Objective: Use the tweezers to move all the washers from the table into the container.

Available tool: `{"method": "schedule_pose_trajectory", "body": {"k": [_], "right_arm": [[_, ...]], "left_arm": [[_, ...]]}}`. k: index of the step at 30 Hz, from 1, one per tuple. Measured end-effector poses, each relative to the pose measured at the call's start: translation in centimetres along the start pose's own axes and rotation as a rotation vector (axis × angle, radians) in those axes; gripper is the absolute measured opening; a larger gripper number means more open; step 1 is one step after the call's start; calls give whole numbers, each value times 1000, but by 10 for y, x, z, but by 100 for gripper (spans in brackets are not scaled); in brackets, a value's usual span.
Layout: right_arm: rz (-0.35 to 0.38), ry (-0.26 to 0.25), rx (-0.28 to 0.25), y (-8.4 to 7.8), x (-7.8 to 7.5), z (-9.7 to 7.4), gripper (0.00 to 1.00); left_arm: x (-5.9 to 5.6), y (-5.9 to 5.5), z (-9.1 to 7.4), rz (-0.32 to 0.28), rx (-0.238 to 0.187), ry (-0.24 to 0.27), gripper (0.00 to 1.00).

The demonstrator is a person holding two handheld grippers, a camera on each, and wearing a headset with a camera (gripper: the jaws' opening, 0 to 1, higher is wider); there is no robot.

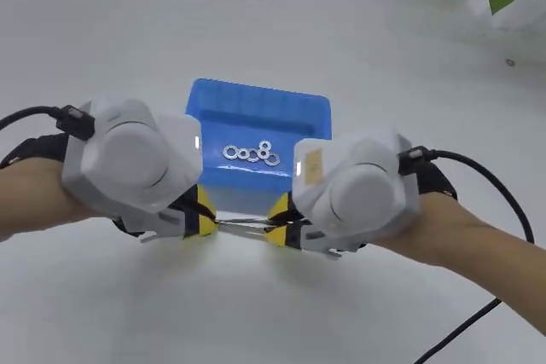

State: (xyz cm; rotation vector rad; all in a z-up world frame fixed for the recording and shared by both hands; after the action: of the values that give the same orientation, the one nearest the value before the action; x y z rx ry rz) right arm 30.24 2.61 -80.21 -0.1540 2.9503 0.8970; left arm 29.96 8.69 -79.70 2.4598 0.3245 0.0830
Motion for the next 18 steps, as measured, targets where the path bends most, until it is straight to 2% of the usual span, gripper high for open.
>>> {"method": "schedule_pose_trajectory", "body": {"k": [12,18], "right_arm": [[9,22,38,1,-2,1,11],[59,49,47,1,-2,0,12]], "left_arm": [[1,-1,1,10,13,2,10],[2,-1,1,-35,15,10,9]]}}
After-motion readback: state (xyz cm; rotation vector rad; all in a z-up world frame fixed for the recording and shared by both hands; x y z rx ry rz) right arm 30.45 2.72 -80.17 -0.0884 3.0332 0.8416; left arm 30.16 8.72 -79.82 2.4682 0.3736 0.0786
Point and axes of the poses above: the centre of the closed fingertips' face, and the gripper's own axes: z roughly forward along the fingers, x roughly to its left, y roughly out of its top, the point moved 2 cm from there along -z, roughly backward along the fingers, and after that the axes turned 1 degree about -x, right-handed, at the moved point
